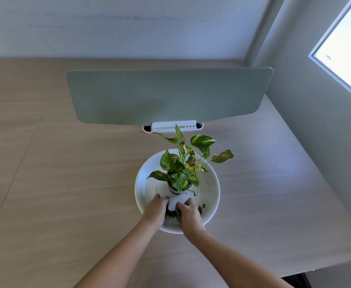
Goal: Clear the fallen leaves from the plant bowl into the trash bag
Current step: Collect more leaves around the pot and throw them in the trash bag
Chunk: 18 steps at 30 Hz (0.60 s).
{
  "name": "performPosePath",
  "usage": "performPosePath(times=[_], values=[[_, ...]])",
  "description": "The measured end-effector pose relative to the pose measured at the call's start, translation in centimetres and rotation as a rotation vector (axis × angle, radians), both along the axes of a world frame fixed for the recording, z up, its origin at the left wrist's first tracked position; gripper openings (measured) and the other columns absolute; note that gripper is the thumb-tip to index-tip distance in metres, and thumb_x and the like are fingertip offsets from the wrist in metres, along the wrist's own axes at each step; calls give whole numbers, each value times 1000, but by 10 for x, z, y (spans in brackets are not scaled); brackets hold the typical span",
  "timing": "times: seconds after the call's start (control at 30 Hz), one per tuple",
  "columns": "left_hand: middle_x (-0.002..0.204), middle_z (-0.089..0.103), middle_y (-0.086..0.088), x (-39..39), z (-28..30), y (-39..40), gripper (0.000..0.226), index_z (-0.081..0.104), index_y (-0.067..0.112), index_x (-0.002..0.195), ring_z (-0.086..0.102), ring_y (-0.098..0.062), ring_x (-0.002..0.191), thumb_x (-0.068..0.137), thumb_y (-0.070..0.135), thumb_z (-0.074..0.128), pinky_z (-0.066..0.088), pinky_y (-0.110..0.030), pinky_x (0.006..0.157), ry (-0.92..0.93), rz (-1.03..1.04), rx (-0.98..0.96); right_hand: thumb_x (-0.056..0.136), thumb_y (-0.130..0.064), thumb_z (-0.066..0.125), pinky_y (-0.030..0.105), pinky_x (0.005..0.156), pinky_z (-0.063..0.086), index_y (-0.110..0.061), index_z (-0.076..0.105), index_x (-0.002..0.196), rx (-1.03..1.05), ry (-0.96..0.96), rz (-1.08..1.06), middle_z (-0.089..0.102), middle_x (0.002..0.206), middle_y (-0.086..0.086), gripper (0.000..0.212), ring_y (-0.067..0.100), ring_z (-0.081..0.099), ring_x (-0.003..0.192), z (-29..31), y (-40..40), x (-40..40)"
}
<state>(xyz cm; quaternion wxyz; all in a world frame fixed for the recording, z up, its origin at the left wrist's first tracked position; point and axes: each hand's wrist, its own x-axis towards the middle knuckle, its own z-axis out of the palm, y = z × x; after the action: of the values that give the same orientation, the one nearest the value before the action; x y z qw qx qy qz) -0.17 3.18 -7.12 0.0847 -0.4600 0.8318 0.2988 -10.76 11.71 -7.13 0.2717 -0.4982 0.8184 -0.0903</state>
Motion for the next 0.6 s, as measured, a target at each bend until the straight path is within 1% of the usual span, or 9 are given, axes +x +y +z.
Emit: performPosePath(times=[0.07, 0.13, 0.23, 0.3, 0.37, 0.4, 0.47, 0.53, 0.6], values=[[91, 47, -7, 3, -1, -2, 15, 53, 13, 75, 62, -31, 84, 81, 1, 48, 46, -28, 74, 44, 14, 30, 83, 5, 49, 31, 73, 50, -2, 65, 93, -33, -18, -8, 53, 101, 12, 20, 26, 60, 82, -1, 0, -7], [86, 51, -7, 6, -3, -5, 17, 54, 11, 71, 60, -28, 83, 76, -4, 49, 40, -26, 68, 86, 30, 56, 80, 10, 48, 28, 66, 45, 0, 68, 84, -54, -35, -27, 60, 94, 15, 22, 22, 55, 72, -2, -3, -15], [86, 56, -3, 7, -4, -12, 8, 66, 4, 81, 61, -26, 89, 77, -1, 61, 44, -25, 70, 159, 114, 115, 70, 13, 47, 22, 56, 38, 3, 68, 71, -83, -106, -136, 64, 74, 11, 24, 19, 51, 66, 2, -8, -25], [90, 60, -2, 8, -1, -19, 20, 71, 2, 93, 58, -19, 87, 75, 10, 75, 45, -21, 73, 191, 221, 177, 71, 13, 51, 15, 52, 43, 1, 69, 65, -144, -215, -288, 70, 70, 11, 23, 16, 56, 61, 9, -9, -33], [86, 65, -2, 9, 3, -23, 26, 73, 4, 91, 60, -16, 81, 70, 15, 82, 46, -19, 72, 196, 294, 251, 73, 8, 61, 15, 58, 49, -8, 72, 65, -193, -333, -438, 69, 66, 3, 20, 12, 60, 59, 17, -6, -43], [82, 66, -3, 8, 8, -21, 23, 72, 4, 87, 63, -16, 76, 69, 13, 83, 50, -18, 68, 217, 344, 313, 72, 4, 66, 17, 62, 52, -11, 73, 65, -208, -384, -508, 69, 64, -1, 18, 10, 62, 60, 22, 0, -51], [72, 67, -6, 2, 17, -13, 19, 68, 3, 77, 67, -17, 65, 66, 4, 84, 56, -17, 58, 310, 475, 482, 69, -1, 73, 16, 62, 53, -16, 75, 63, -237, -467, -626, 69, 65, -5, 16, 8, 64, 63, 29, 14, -68], [68, 66, -8, -9, 26, -1, 22, 64, 3, 72, 68, -18, 63, 65, -3, 83, 59, -19, 58, 383, 562, 627, 67, 1, 76, 18, 60, 54, -16, 75, 59, -276, -569, -711, 72, 68, 2, 19, 14, 67, 62, 34, 32, -86], [75, 68, -12, -30, 39, 17, 22, 63, -1, 82, 68, -21, 69, 68, -9, 79, 61, -24, 64, 435, 561, 761, 67, 6, 77, 26, 64, 59, -12, 73, 56, -334, -680, -800, 72, 72, 13, 22, 21, 69, 62, 42, 58, -107]])
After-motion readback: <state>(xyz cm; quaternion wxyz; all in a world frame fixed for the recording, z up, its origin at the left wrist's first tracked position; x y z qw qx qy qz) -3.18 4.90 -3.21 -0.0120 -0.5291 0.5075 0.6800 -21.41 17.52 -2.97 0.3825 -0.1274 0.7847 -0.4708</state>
